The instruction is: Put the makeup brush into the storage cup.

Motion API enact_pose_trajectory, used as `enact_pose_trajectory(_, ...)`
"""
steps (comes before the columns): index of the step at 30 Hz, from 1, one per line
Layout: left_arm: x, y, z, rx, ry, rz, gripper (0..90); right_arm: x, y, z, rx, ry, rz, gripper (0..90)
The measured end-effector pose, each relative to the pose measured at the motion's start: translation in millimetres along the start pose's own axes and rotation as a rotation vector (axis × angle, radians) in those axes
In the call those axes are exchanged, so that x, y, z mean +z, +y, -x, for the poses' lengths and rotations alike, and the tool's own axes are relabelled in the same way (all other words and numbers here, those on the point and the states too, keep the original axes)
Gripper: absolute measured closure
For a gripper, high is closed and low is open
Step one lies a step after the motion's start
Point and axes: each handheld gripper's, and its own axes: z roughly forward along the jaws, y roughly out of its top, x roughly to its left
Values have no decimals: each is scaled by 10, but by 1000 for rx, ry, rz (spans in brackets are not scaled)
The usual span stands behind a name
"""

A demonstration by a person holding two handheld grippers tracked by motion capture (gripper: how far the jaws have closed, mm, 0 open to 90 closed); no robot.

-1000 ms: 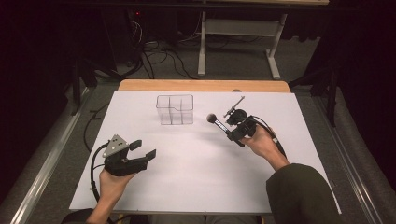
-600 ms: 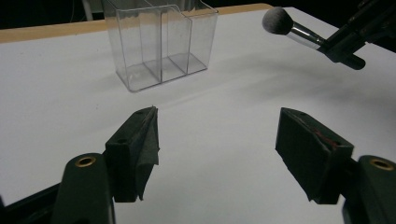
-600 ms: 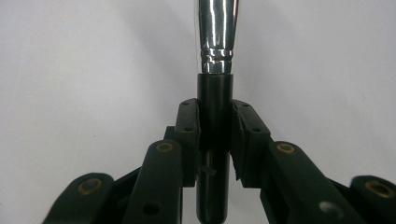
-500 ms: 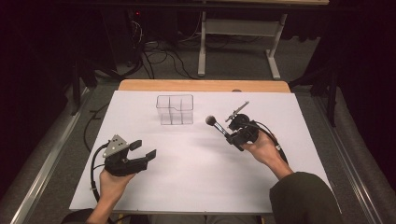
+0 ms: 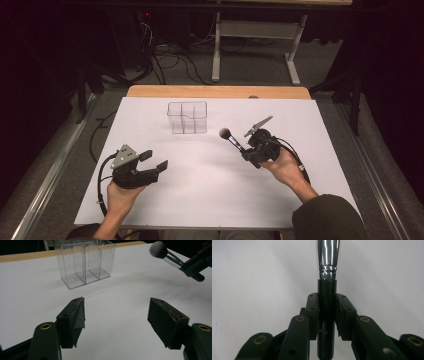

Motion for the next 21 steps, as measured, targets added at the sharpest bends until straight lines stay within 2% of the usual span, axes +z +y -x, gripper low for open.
enact_pose_trajectory(10, 2, 0, 0, -1, 1, -1, 302, -97, -160, -100, 18, 32, 83, 767)
enact_pose_trajectory(21, 6, -2, 6, 0, 1, -1, 302, -146, -281, -232, -2, 51, 138, 767)
